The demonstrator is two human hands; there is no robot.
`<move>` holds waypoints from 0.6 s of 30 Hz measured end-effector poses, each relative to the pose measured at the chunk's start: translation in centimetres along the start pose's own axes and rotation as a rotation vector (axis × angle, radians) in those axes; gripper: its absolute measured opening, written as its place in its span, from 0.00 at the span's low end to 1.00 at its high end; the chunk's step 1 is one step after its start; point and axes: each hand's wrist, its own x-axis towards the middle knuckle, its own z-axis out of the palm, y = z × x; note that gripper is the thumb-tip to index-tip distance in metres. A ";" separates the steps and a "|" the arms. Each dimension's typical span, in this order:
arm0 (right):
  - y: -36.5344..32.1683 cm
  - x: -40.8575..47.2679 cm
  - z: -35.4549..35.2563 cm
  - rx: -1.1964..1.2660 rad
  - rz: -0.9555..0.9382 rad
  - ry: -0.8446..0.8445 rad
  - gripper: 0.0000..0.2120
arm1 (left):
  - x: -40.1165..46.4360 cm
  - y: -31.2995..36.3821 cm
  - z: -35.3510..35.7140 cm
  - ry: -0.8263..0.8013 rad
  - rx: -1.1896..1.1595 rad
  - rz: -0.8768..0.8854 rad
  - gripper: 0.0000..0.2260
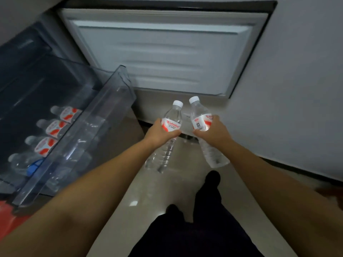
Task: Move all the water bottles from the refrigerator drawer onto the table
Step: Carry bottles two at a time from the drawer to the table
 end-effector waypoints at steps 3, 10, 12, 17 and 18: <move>2.9 -1.3 -1.7 -0.021 0.073 0.078 0.38 | 0.5 1.6 2.8 -0.056 0.064 0.039 0.29; 9.7 -3.6 -7.2 0.038 0.246 0.242 0.39 | 1.4 6.7 10.0 -0.209 0.240 0.172 0.32; 11.9 -4.3 -9.1 0.051 0.294 0.282 0.39 | 1.5 8.4 12.4 -0.252 0.296 0.200 0.32; 17.1 -6.1 -12.7 0.109 0.386 0.377 0.37 | 1.4 11.8 18.3 -0.341 0.390 0.277 0.31; 17.9 -6.3 -13.3 0.127 0.402 0.387 0.37 | 1.3 12.4 19.4 -0.356 0.405 0.290 0.31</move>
